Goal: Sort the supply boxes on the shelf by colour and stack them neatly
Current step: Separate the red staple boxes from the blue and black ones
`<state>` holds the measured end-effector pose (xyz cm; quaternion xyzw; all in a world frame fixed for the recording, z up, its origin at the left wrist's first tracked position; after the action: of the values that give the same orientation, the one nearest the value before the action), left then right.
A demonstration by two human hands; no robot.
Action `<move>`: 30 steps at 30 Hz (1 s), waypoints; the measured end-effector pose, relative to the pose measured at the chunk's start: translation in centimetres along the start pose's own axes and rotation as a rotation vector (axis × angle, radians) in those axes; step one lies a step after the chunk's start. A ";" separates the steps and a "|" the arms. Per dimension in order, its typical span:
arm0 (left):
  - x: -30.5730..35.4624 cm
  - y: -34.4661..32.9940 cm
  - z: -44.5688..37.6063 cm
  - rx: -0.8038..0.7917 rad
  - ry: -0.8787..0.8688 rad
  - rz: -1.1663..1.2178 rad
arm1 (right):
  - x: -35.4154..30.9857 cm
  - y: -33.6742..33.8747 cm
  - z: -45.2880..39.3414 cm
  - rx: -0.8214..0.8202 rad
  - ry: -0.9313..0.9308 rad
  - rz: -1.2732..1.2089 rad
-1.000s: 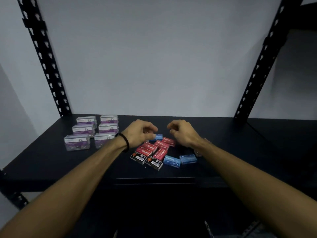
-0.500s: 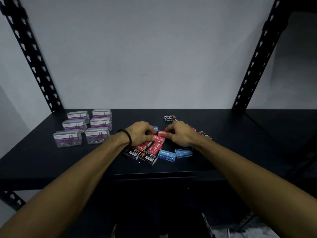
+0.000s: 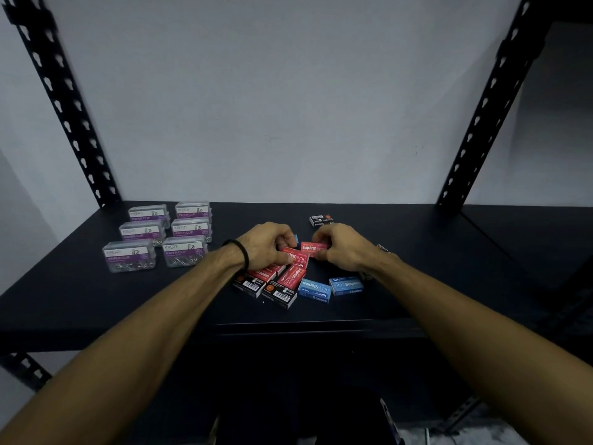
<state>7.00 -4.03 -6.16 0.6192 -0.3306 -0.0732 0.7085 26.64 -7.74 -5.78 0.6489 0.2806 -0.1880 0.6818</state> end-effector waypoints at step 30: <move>7.6 0.1 -8.6 0.059 0.028 0.434 | 9.2 10.1 2.7 0.380 -0.175 -0.496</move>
<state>17.57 -0.79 -3.31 0.5548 -0.4482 0.0993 0.6939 40.39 -8.55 -3.63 0.6578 0.3304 -0.4522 0.5035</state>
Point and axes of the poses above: each hand's wrist, its own z-axis away from the middle knuckle, its own y-axis out of the back of the hand, x = y × z, the point moved 1 cm from there along -z, towards the middle knuckle, and after that the axes turned 11 degrees about -z, right-handed, at the moved point
